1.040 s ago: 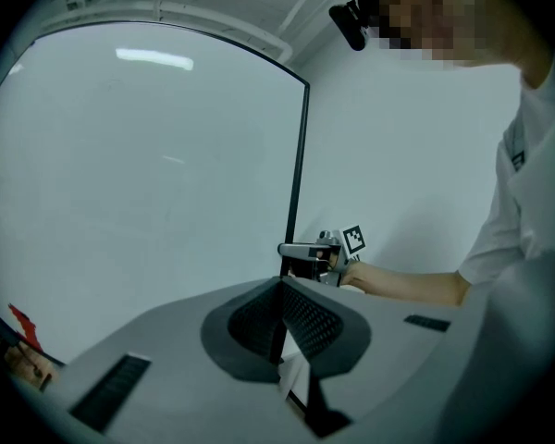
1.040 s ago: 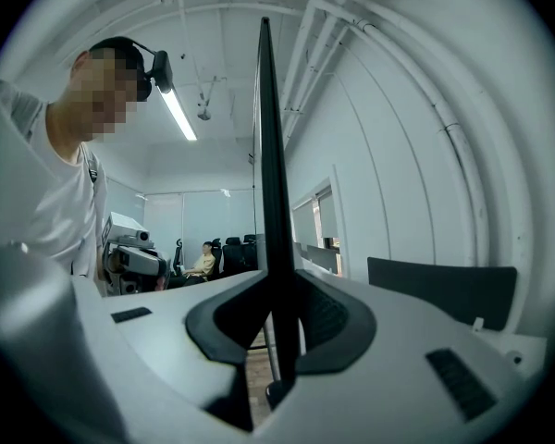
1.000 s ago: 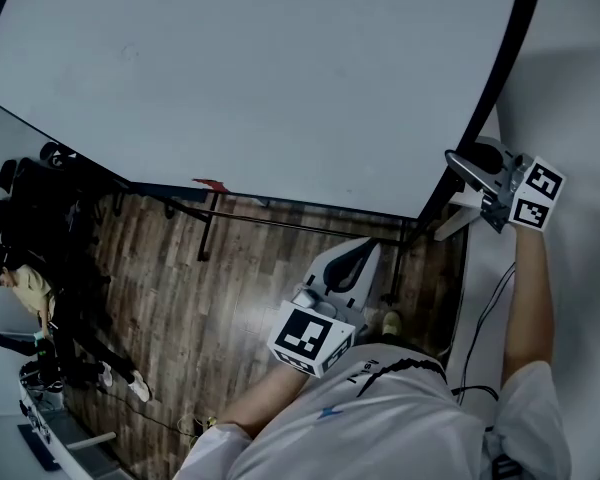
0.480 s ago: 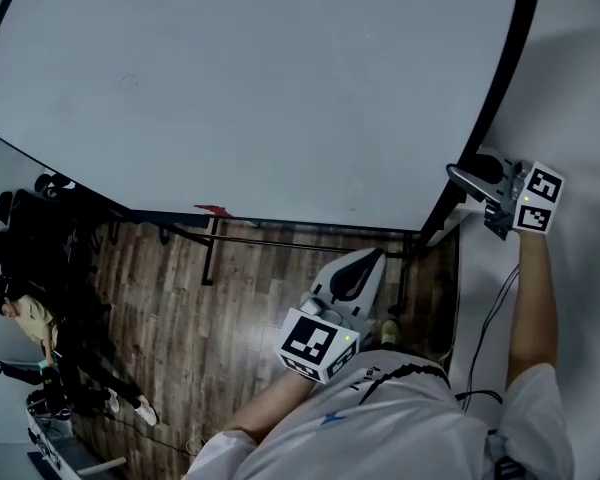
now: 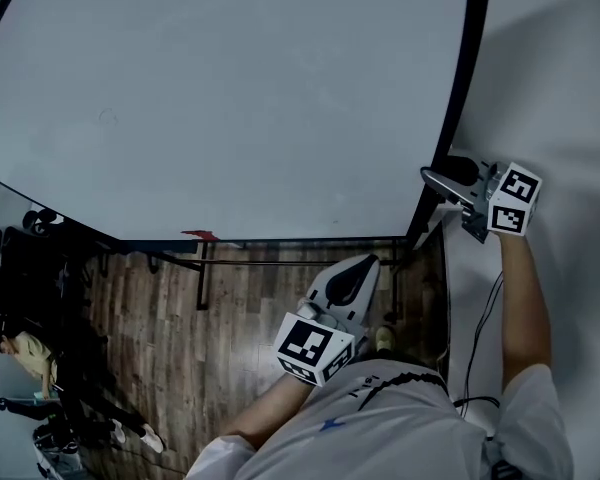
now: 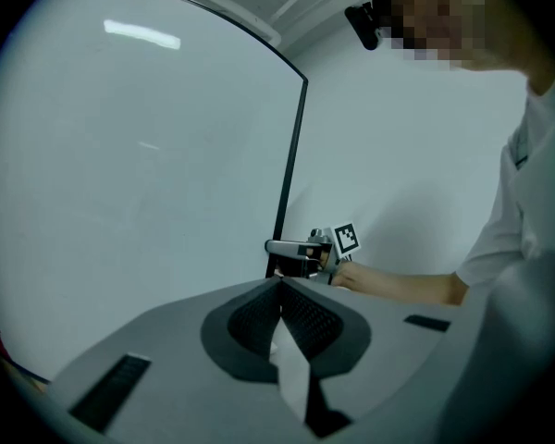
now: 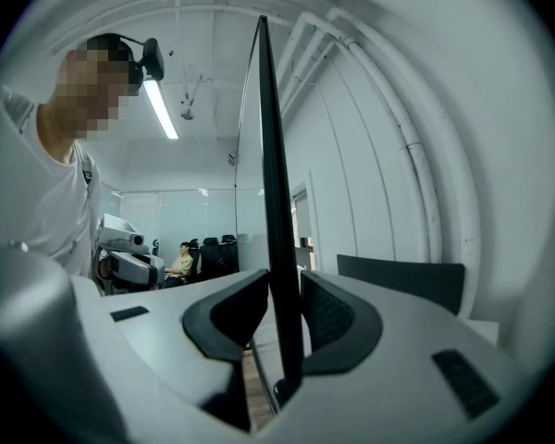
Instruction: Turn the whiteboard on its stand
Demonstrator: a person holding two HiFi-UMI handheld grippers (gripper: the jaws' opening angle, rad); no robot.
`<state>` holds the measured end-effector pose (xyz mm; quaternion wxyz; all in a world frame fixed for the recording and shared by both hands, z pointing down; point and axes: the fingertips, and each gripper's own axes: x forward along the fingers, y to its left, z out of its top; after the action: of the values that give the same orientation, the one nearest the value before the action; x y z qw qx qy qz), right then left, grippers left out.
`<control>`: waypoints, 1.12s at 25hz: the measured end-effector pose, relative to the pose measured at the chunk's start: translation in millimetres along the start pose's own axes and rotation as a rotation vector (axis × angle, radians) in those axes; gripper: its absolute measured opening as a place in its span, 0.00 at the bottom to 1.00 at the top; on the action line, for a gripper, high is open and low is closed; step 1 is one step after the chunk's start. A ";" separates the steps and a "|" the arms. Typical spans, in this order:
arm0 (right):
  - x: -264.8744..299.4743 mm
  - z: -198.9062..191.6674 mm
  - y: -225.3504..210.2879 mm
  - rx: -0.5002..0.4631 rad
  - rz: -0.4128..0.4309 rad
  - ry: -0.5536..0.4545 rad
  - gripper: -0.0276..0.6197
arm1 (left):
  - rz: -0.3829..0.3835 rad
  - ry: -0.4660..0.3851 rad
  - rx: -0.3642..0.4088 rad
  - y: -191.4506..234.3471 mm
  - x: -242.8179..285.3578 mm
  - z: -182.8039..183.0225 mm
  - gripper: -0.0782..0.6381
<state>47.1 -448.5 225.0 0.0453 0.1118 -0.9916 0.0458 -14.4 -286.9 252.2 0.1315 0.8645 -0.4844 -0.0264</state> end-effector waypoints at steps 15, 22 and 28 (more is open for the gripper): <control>-52.4 -41.3 56.1 0.078 -0.456 -0.001 0.10 | -0.041 0.014 -0.035 -15.6 29.1 -16.4 0.13; -34.9 -45.3 106.1 0.119 -0.491 -0.017 0.07 | -0.031 0.016 -0.032 -21.8 23.1 -24.7 0.13; -18.6 -45.9 130.1 0.114 -0.452 -0.024 0.06 | 0.008 0.000 -0.034 -9.5 13.4 -18.3 0.12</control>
<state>39.4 -313.5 258.2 0.0362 0.3339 -0.9377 0.0888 3.8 -289.8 268.6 0.1463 0.8601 -0.4876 -0.0341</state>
